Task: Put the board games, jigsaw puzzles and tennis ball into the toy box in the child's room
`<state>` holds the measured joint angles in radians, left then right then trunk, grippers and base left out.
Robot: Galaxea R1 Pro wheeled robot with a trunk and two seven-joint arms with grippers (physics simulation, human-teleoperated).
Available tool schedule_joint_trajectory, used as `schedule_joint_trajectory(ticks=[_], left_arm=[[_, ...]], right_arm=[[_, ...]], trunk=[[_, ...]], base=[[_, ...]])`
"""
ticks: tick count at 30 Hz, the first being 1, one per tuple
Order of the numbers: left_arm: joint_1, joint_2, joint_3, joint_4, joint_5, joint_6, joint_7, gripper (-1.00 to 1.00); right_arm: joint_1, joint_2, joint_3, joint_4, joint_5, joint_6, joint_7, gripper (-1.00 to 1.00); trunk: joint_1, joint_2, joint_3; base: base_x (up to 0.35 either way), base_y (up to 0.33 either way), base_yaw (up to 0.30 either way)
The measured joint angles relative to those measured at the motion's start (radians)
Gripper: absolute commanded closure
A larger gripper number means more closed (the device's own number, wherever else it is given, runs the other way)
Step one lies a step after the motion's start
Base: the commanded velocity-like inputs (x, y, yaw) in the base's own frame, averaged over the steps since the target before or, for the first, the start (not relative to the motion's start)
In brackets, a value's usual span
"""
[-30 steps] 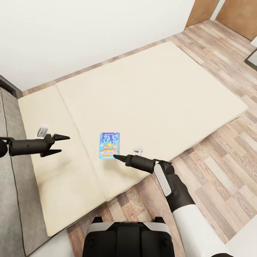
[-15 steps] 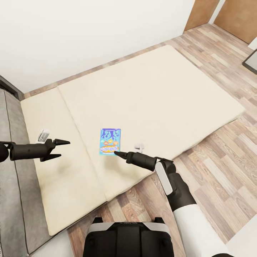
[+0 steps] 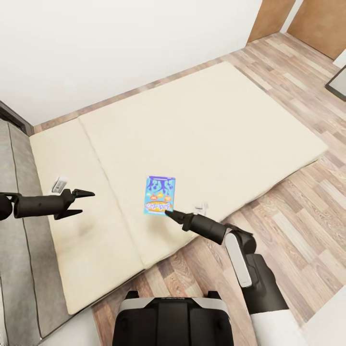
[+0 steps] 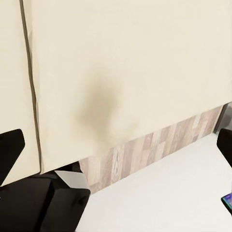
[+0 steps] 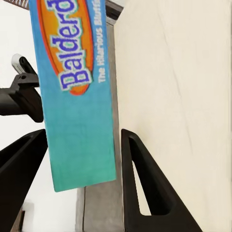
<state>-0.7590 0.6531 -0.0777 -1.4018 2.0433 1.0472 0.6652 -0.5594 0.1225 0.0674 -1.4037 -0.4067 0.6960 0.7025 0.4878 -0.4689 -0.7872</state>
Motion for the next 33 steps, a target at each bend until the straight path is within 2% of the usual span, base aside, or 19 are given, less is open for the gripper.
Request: schedule_joint_trajectory(ticks=[4, 8, 10, 13, 18, 20, 28, 33], left_arm=[[0.003, 0.000, -0.001, -0.001, -0.010, 0.000, 0.000, -1.00], [0.018, 0.000, -0.001, -0.001, -0.012, 0.000, 0.000, -1.00], [0.024, -0.002, -0.002, -0.001, -0.013, 0.000, 0.000, -1.00], [0.027, -0.005, -0.002, -0.002, -0.013, 0.000, 0.000, -1.00], [0.029, -0.010, -0.004, -0.003, -0.013, 0.000, 0.000, -1.00], [0.033, -0.011, -0.004, -0.003, -0.013, 0.000, 0.000, -1.00], [0.041, -0.013, -0.050, -0.004, -0.013, 0.000, -0.001, -1.00], [0.042, -0.013, -0.064, -0.004, -0.013, 0.000, -0.002, -1.00]], right_arm=[[0.064, -0.003, -0.019, -0.062, 0.003, 0.000, 0.000, 1.00], [0.081, -0.005, -0.030, -0.081, 0.003, 0.001, 0.002, 1.00], [0.085, -0.015, -0.033, -0.084, 0.004, 0.001, 0.002, 1.00], [0.087, -0.044, -0.037, -0.087, 0.002, 0.001, 0.002, 1.00], [0.087, -0.064, -0.037, -0.089, 0.000, 0.001, 0.003, 1.00], [0.087, -0.067, -0.037, -0.090, 0.000, 0.001, 0.003, 1.00], [0.087, -0.067, -0.031, -0.095, -0.002, 0.001, 0.018, 1.00], [0.087, -0.065, -0.027, -0.096, -0.001, 0.001, 0.027, 1.00]], trunk=[[-0.015, 0.028, 0.015], [-0.031, 0.056, 0.033], [-0.038, 0.070, 0.042], [-0.038, 0.071, 0.047], [-0.038, 0.070, 0.055], [-0.038, 0.070, 0.058], [-0.038, 0.071, 0.071], [-0.038, 0.070, 0.079]], base=[[0.000, 0.000, -0.019], [0.000, 0.000, -0.076], [0.000, 0.000, -0.092], [0.000, 0.000, -0.097], [0.000, 0.000, -0.098], [0.000, 0.000, -0.099], [0.000, 0.000, -0.098], [0.000, 0.000, -0.085]])
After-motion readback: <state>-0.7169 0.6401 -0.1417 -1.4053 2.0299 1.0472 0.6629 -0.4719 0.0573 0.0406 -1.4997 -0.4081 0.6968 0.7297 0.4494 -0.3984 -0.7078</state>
